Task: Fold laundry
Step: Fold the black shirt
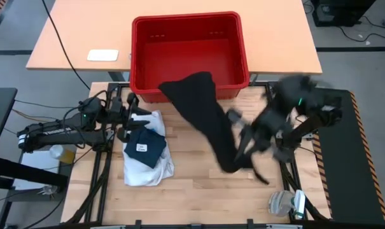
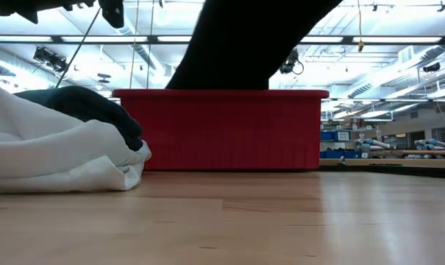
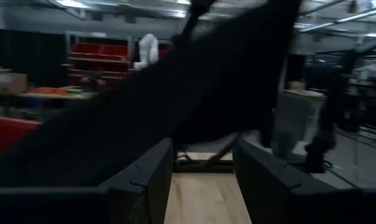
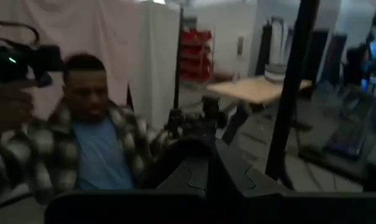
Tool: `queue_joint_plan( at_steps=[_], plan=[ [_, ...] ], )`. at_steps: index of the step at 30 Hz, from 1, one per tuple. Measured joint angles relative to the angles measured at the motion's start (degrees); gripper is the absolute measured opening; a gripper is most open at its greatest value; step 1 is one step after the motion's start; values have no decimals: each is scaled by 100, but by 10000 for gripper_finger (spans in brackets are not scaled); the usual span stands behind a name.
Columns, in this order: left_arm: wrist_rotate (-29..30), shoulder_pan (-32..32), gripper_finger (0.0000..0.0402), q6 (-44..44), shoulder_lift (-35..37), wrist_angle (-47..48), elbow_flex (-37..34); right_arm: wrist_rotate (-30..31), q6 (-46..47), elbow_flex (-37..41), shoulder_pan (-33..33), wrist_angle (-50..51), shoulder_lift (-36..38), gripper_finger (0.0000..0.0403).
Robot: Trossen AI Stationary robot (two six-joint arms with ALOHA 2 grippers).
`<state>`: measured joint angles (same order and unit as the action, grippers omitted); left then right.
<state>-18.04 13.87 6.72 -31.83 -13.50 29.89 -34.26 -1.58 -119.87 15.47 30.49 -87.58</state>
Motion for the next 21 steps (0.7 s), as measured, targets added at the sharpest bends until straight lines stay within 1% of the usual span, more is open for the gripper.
queue_joint_plan(
  at_steps=[2, 4, 8, 10, 12, 13, 15, 18, 20, 21],
  plan=[
    [146, 4, 171, 0, -2, 4, 0, 521, -11, 2, 475, -22, -187, 15],
    [309, 7, 171, -28, -2, 4, 0, 943, -62, 2, 939, -262, -354, 15],
    [629, 7, 171, -41, -2, 6, 0, 2134, -877, 4, 1937, -790, -524, 15],
    [660, 9, 171, -14, -2, 12, 0, 2546, -1190, 4, 2421, -1174, -528, 15],
    [662, 9, 171, 79, -2, 63, 0, 2883, -1241, -16, 2772, -1401, -541, 15],
    [653, 5, 171, 143, -2, 116, 0, 3241, -1206, -18, 2965, -1329, -533, 15],
    [640, 0, 172, 270, -2, 273, 0, 4169, -966, -12, 3326, -924, -530, 16],
    [630, -2, 172, 293, -2, 545, 0, 5701, -374, -2, 3573, -177, -594, 17],
    [527, -2, 172, 296, -18, 792, 0, 6699, 388, -2, 3623, 440, -679, 18],
    [484, -2, 172, 297, -60, 904, -1, 7088, 814, -2, 3615, 727, -745, 19]
  ],
)
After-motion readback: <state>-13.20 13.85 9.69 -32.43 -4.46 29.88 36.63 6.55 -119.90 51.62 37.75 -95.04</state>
